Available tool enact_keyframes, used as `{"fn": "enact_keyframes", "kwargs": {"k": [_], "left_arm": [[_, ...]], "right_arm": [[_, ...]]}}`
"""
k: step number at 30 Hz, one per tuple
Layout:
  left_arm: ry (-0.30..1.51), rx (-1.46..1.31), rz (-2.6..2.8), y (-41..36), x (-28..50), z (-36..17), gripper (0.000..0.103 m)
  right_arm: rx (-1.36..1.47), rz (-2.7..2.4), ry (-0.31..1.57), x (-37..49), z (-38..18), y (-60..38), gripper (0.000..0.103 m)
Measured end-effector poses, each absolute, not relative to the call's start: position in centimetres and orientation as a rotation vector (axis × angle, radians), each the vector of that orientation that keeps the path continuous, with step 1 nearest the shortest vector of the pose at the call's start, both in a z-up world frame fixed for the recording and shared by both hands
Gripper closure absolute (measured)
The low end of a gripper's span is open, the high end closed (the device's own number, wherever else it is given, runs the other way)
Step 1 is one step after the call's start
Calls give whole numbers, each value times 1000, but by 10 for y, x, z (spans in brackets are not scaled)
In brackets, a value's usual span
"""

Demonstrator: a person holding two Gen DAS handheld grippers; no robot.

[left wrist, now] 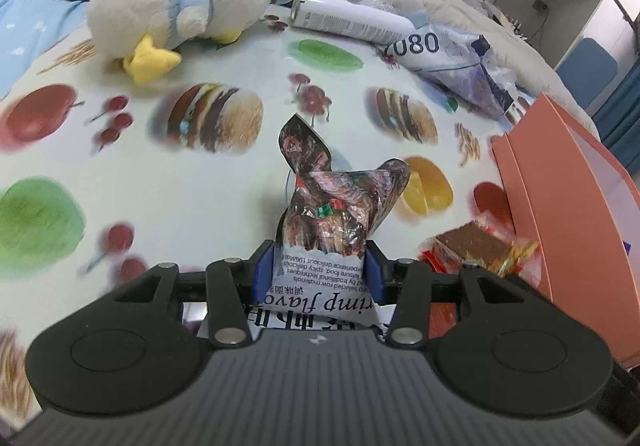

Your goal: Organize snacks

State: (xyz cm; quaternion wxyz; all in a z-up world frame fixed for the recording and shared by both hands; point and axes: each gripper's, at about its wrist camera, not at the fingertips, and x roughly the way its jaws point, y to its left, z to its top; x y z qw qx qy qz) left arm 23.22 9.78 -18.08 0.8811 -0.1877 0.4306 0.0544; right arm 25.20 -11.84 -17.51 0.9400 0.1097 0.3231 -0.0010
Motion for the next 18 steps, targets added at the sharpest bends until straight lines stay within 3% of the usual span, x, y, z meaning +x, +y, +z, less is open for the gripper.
{"fn": "enact_keyframes", "kwargs": {"k": [18], "left_arm": [[914, -419, 217, 85, 144, -176, 51]], "right_arm": [[295, 129, 843, 184, -160, -165, 100]]}}
